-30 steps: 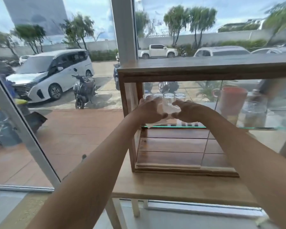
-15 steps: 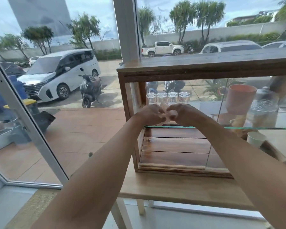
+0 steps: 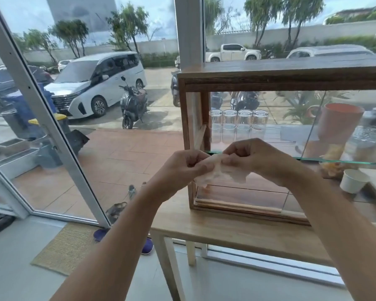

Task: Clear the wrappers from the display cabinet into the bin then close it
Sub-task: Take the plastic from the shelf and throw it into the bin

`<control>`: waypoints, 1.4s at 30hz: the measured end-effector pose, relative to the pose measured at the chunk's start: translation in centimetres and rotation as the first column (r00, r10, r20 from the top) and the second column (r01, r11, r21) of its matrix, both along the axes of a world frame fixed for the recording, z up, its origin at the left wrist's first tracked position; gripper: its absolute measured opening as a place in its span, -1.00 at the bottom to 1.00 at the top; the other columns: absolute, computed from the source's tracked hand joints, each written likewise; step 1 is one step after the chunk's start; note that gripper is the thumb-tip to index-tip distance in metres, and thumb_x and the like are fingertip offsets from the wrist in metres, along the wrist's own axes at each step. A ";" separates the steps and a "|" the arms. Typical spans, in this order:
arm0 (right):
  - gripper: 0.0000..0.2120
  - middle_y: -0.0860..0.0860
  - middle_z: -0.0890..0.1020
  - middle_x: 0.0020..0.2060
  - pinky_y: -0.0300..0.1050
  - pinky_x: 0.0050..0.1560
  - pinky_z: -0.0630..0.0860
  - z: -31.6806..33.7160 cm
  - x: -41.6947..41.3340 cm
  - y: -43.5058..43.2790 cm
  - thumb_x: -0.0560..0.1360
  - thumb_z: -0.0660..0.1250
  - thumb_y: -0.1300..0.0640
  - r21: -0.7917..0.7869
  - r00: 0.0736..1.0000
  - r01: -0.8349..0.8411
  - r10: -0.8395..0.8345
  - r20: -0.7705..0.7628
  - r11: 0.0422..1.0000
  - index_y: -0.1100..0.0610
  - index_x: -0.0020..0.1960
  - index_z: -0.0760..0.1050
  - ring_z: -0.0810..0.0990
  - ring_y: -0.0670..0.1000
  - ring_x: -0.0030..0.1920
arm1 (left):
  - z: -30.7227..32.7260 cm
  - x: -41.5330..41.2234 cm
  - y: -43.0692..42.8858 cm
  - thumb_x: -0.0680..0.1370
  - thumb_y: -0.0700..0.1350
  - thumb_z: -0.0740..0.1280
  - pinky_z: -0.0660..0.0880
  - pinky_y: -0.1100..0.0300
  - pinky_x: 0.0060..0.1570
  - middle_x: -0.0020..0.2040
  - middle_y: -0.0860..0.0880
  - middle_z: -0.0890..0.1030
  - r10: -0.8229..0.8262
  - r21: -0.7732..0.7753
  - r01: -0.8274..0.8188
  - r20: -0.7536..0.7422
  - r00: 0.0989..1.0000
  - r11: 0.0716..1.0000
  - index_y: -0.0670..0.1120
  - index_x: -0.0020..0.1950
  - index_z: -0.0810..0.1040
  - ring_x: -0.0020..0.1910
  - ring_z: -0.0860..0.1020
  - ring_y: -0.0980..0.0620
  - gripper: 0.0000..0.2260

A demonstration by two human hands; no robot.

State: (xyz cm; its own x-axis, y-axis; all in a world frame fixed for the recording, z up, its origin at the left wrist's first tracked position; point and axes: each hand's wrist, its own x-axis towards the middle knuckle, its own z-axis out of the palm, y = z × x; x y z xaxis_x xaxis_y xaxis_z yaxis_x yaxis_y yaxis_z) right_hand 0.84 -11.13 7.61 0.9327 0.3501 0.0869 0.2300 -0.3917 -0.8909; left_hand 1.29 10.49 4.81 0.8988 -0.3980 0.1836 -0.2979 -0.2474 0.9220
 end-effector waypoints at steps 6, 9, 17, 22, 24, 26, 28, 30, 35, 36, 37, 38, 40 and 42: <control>-0.80 0.13 0.65 -0.23 -0.25 -0.29 0.46 -4.5 -1.4 6.0 0.49 0.40 0.14 0.152 0.974 -0.168 0.188 -0.126 0.974 0.28 -0.01 0.63 0.56 0.00 -0.25 | -5.8 -3.5 6.0 0.58 -0.14 0.35 0.43 -0.09 -0.01 -0.06 -0.26 0.57 -0.003 -0.264 -0.059 -0.229 0.973 0.963 -0.32 0.16 0.61 -0.08 0.50 -0.17 -0.73; -0.77 0.17 0.66 -0.20 -0.22 -0.28 0.49 -7.2 -1.5 9.7 0.48 0.41 0.13 0.209 0.939 -0.221 0.265 -0.218 0.953 0.31 0.00 0.63 0.57 0.05 -0.24 | -9.0 -5.3 9.2 0.60 -0.12 0.33 0.44 0.08 -0.08 -0.08 -0.23 0.52 0.091 -0.269 -0.187 -0.334 0.938 0.945 -0.42 0.15 0.54 -0.10 0.46 -0.14 -0.66; -0.82 0.16 0.64 -0.06 0.08 -0.05 0.63 -17.7 -1.5 19.4 0.44 0.44 0.10 0.281 0.718 -0.304 0.413 -0.561 0.910 0.18 -0.03 0.62 0.63 0.10 -0.06 | -18.0 -10.3 16.4 0.59 -0.17 0.34 0.59 0.14 -0.30 -0.18 -0.10 0.59 0.304 -0.228 -0.547 -0.634 0.711 0.805 -0.18 0.07 0.53 -0.24 0.57 -0.02 -0.89; -0.94 0.16 0.64 -0.17 0.08 -0.07 0.65 -26.1 -2.5 23.6 0.50 0.39 0.20 0.283 0.589 -0.268 0.389 -0.709 0.921 0.14 -0.13 0.62 0.65 0.08 -0.18 | -25.3 -12.7 19.2 0.58 -0.17 0.36 0.57 0.15 -0.35 -0.29 -0.04 0.60 0.435 -0.074 -0.695 -0.731 0.526 0.715 -0.12 -0.11 0.58 -0.38 0.58 0.05 -0.92; -0.95 0.18 0.63 -0.16 -0.03 -0.20 0.66 -29.6 -2.9 24.6 0.50 0.38 0.25 0.261 0.558 -0.231 0.347 -0.754 0.937 0.18 -0.11 0.62 0.67 0.06 -0.22 | -28.5 -13.4 19.8 0.56 -0.17 0.38 0.54 0.20 -0.40 -0.35 -0.01 0.59 0.460 -0.029 -0.739 -0.767 0.449 0.673 -0.10 -0.19 0.57 -0.45 0.56 0.09 -0.87; -0.95 0.20 0.64 -0.11 -0.01 -0.14 0.68 -33.3 -3.2 25.3 0.50 0.38 0.28 0.226 0.526 -0.203 0.301 -0.796 0.953 0.23 -0.05 0.60 0.68 0.07 -0.17 | -32.1 -13.9 20.0 0.55 -0.14 0.40 0.52 0.17 -0.33 -0.31 -0.04 0.60 0.459 0.011 -0.760 -0.803 0.381 0.650 -0.11 -0.16 0.57 -0.40 0.56 0.05 -0.89; -0.90 0.23 0.63 -0.05 0.15 0.08 0.64 -37.2 -3.5 25.8 0.50 0.39 0.28 0.179 0.499 -0.163 0.238 -0.833 0.970 0.26 0.01 0.59 0.67 0.12 -0.07 | -35.8 -14.2 20.1 0.55 -0.12 0.41 0.51 0.16 -0.31 -0.25 -0.08 0.61 0.451 0.052 -0.774 -0.837 0.311 0.631 -0.12 -0.13 0.59 -0.36 0.57 0.01 -0.90; -0.85 0.25 0.64 -0.02 0.29 0.21 0.54 -41.2 -4.0 26.0 0.49 0.40 0.27 0.118 0.476 -0.139 0.171 -0.863 0.983 0.28 0.05 0.58 0.65 0.16 -0.02 | -39.8 -14.5 19.9 0.56 -0.12 0.39 0.50 0.22 -0.38 -0.26 -0.07 0.62 0.443 0.096 -0.780 -0.862 0.246 0.619 -0.12 -0.13 0.59 -0.39 0.57 0.04 -0.91; -0.83 0.26 0.61 -0.05 0.11 0.02 0.62 -51.1 -4.9 26.1 0.53 0.34 0.28 -0.009 0.409 -0.103 0.035 -0.912 0.995 0.34 0.09 0.54 0.61 0.15 -0.08 | -50.1 -15.0 19.0 0.56 -0.11 0.38 0.44 0.30 -0.48 -0.33 -0.03 0.60 0.420 0.199 -0.751 -0.900 0.114 0.630 -0.08 -0.19 0.58 -0.46 0.54 0.08 -0.87; -0.83 0.26 0.60 -0.05 0.10 -0.01 0.63 -53.0 -5.0 26.0 0.54 0.33 0.29 -0.030 0.396 -0.103 0.013 -0.918 0.994 0.35 0.09 0.53 0.61 0.15 -0.09 | -52.2 -15.2 18.8 0.56 -0.11 0.38 0.45 0.29 -0.46 -0.33 -0.03 0.60 0.406 0.209 -0.746 -0.909 0.089 0.632 -0.07 -0.21 0.58 -0.46 0.54 0.08 -0.85; -0.85 0.25 0.60 -0.07 0.11 -0.02 0.63 -54.9 -5.2 25.9 0.54 0.33 0.29 -0.051 0.387 -0.109 -0.005 -0.922 0.993 0.34 0.07 0.54 0.61 0.16 -0.10 | -54.3 -15.5 18.6 0.55 -0.10 0.39 0.46 0.26 -0.41 -0.32 -0.04 0.60 0.390 0.217 -0.743 -0.919 0.063 0.633 -0.06 -0.22 0.59 -0.44 0.54 0.06 -0.85; -0.88 0.24 0.61 -0.08 0.11 -0.05 0.63 -56.7 -5.4 25.7 0.54 0.33 0.28 -0.074 0.378 -0.122 -0.022 -0.925 0.990 0.32 0.04 0.55 0.61 0.16 -0.11 | -56.1 -15.7 18.3 0.55 -0.09 0.40 0.47 0.22 -0.35 -0.32 -0.04 0.61 0.376 0.228 -0.740 -0.926 0.036 0.633 -0.06 -0.23 0.59 -0.42 0.55 0.04 -0.84; -0.91 0.22 0.60 -0.10 0.07 -0.13 0.63 -60.1 -5.6 25.4 0.54 0.34 0.27 -0.118 0.364 -0.145 -0.057 -0.929 0.982 0.29 -0.01 0.56 0.60 0.15 -0.14 | -59.7 -16.1 17.9 0.54 -0.07 0.41 0.49 0.20 -0.34 -0.34 -0.03 0.60 0.362 0.256 -0.730 -0.932 -0.013 0.634 -0.06 -0.24 0.58 -0.43 0.55 0.05 -0.83; -0.92 0.21 0.60 -0.11 0.08 -0.15 0.64 -63.1 -5.6 25.1 0.53 0.35 0.26 -0.155 0.359 -0.161 -0.089 -0.929 0.975 0.27 -0.02 0.57 0.61 0.14 -0.17 | -62.8 -16.2 17.5 0.55 -0.08 0.40 0.51 0.22 -0.39 -0.35 -0.03 0.60 0.351 0.276 -0.721 -0.935 -0.048 0.636 -0.05 -0.25 0.57 -0.45 0.54 0.06 -0.82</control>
State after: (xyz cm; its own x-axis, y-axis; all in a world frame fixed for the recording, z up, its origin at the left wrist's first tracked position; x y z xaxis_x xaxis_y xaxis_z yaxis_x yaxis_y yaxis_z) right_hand -4.79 13.97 -55.46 0.3580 0.2764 -0.8919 -0.6732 -0.5854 -0.4517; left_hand -14.91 27.99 -58.03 0.3708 0.1885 -0.9094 0.8301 0.3717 0.4156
